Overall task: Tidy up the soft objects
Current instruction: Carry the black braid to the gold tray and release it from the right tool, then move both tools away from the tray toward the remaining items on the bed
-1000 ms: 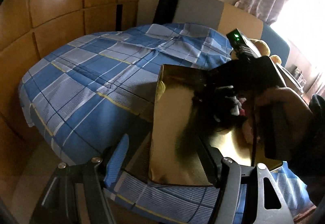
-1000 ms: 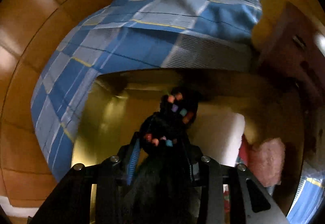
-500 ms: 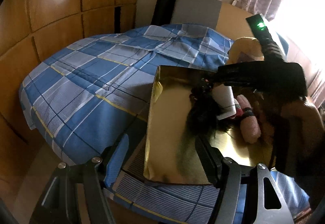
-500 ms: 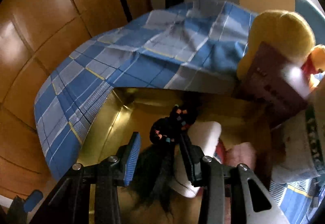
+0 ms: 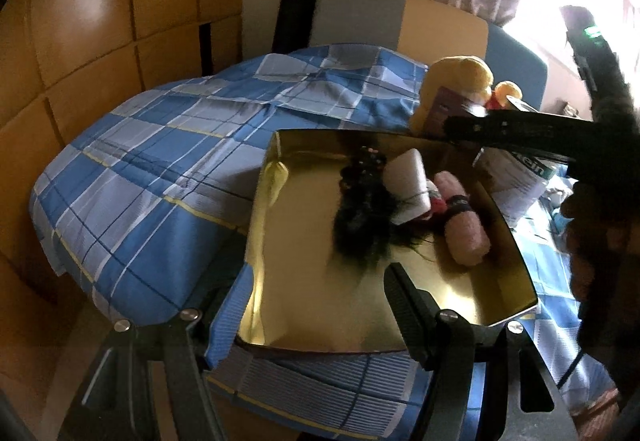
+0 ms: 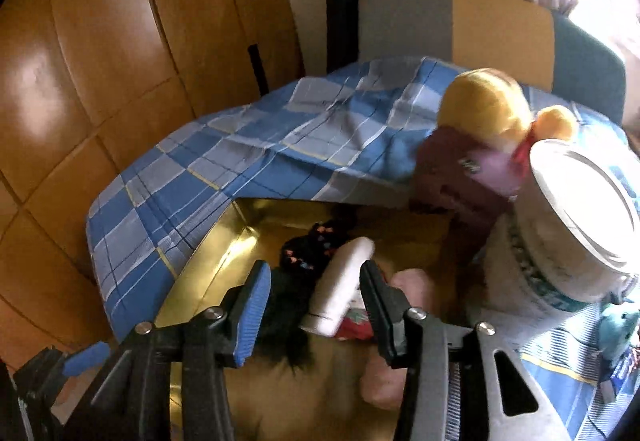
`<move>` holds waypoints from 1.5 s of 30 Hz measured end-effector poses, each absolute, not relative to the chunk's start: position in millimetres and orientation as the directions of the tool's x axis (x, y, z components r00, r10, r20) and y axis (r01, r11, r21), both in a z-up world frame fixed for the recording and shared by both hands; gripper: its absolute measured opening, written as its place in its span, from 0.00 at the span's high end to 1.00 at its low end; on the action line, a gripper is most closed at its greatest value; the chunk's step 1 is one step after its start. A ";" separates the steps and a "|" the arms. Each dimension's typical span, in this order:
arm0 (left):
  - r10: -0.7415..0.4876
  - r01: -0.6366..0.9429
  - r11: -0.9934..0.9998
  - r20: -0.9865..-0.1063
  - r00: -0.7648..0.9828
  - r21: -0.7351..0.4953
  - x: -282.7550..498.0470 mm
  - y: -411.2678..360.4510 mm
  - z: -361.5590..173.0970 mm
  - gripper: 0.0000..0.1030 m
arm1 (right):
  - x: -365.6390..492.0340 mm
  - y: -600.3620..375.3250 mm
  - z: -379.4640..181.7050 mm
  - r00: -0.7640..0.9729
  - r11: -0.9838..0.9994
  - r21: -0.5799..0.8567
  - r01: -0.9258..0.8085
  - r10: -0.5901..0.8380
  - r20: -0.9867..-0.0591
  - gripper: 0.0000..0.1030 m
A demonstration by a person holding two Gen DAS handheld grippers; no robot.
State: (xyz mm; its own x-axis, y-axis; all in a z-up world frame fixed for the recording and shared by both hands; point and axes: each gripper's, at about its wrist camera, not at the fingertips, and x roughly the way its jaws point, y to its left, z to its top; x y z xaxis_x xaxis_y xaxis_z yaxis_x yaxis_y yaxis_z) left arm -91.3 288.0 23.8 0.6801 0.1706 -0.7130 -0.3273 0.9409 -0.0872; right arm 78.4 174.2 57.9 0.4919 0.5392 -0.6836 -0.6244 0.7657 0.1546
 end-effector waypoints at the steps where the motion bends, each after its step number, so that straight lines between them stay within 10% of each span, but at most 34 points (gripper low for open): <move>1: 0.168 -0.321 0.943 -0.713 0.681 -0.084 -90.8 285.6 24.2 0.34 | 77.5 166.9 59.7 0.500 0.770 0.153 -0.619 0.537 -0.679 0.54; 19: 0.111 -0.166 0.986 -0.706 0.699 -0.010 -73.1 225.0 34.0 0.33 | 77.9 -24.8 111.0 0.747 0.905 0.123 -0.408 0.408 -0.525 0.54; 35: -0.023 0.080 0.996 -0.739 0.673 0.042 -36.3 136.1 34.6 0.34 | 123.6 -237.1 36.1 0.771 0.968 0.174 0.182 -0.031 -0.637 0.54; 45: -0.148 0.273 0.961 -0.744 0.651 0.047 11.3 52.0 40.2 0.34 | 125.3 -297.5 13.0 0.725 0.844 0.419 0.336 0.052 -0.687 0.54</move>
State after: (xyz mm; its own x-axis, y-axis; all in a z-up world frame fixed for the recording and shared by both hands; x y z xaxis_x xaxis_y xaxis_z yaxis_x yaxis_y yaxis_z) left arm 11.3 52.0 40.2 0.6511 -0.1485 -0.7443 0.2730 0.9608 0.0472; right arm 125.3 -297.5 13.0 0.7251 0.0521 -0.6866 0.3359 0.8437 0.4188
